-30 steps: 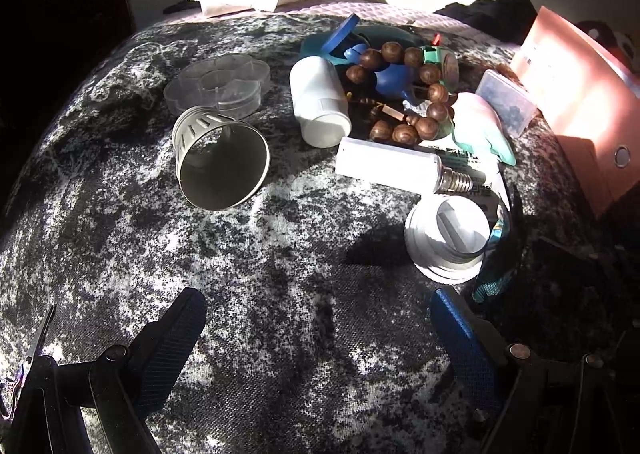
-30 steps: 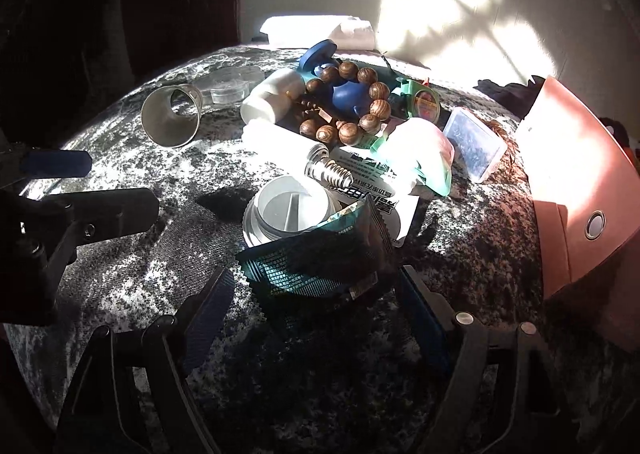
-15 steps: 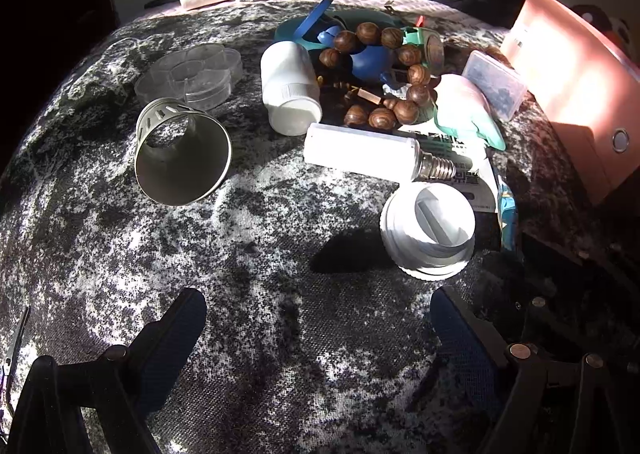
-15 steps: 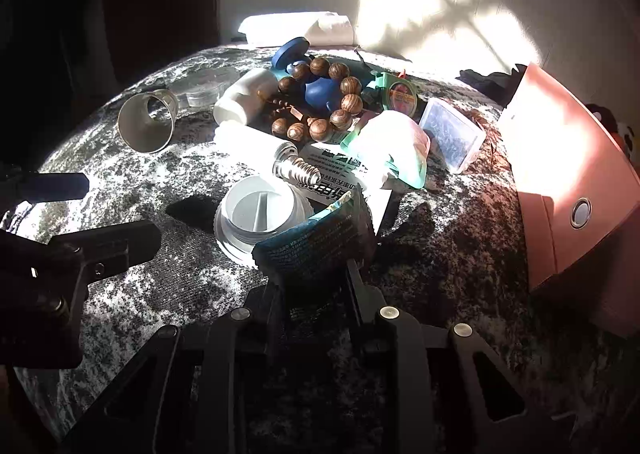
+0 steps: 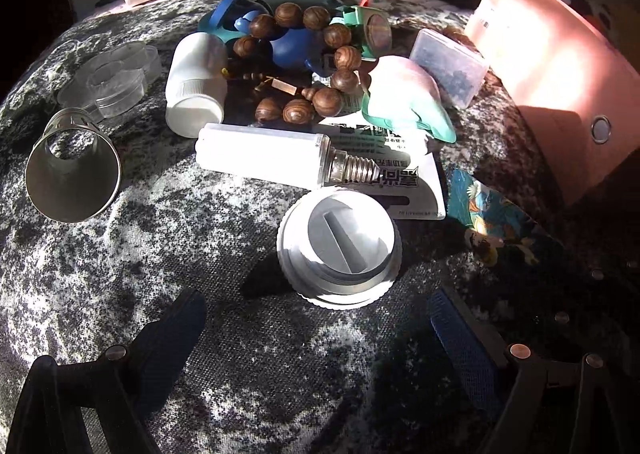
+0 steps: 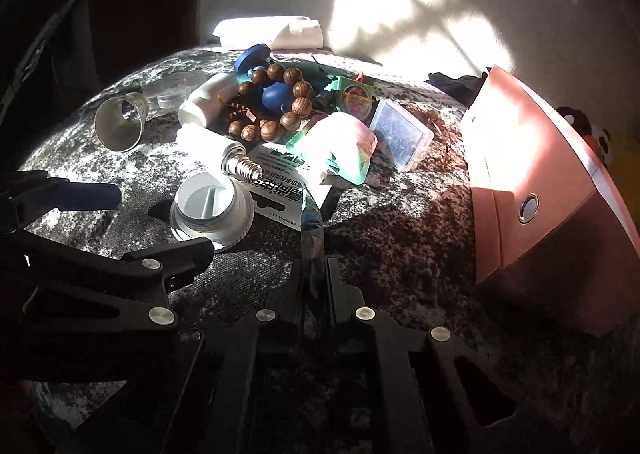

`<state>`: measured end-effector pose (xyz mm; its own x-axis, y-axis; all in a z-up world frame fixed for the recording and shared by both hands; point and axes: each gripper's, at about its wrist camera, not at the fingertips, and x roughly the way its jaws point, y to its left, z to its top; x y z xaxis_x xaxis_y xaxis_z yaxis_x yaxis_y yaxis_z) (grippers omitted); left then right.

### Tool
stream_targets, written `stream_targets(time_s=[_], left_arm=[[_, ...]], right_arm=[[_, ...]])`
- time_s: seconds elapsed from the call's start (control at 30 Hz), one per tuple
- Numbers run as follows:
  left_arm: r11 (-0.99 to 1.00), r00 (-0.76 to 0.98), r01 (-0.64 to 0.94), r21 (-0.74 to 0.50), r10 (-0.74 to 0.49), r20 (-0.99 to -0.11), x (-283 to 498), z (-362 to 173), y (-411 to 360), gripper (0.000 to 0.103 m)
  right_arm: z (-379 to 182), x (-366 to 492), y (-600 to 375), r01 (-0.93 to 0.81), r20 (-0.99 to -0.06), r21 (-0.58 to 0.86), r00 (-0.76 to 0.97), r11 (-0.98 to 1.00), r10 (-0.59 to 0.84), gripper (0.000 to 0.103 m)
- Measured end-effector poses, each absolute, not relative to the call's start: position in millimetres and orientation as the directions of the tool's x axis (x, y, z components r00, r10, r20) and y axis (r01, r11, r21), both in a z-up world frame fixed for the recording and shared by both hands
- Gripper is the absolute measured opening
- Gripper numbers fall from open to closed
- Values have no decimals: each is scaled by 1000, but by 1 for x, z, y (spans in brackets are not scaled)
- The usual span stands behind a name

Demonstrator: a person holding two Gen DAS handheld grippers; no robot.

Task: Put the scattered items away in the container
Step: 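Grasp the white round lid with the left tool while the right tool grasps the teal packet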

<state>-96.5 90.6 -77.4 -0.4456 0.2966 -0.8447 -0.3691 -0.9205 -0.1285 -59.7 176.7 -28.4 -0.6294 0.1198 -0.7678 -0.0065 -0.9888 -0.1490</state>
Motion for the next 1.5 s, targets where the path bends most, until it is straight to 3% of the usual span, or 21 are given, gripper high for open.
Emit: stream_targets(time_s=[0.27,0.47,0.6,1.5], left_arm=[[-921,-442,-377,-94,269,-856,-105,-89,113,94],[-935,-484,-350,-59,234,-843,-110,-95,119,87],[-943,-511,-331,-41,215,-832,-110,-94,120,65],[-974,-569,-222,-53,174,-804,-66,-63,43,65]], right_arm=[[-27,-45,197,-28,-772,-144,-622,-989,130,9],[-26,-36,208,-37,-776,-140,-617,-990,132,9],[-26,-34,211,-40,-779,-135,-613,-990,131,9],[-10,-41,156,39,-748,-119,-660,-992,64,9]])
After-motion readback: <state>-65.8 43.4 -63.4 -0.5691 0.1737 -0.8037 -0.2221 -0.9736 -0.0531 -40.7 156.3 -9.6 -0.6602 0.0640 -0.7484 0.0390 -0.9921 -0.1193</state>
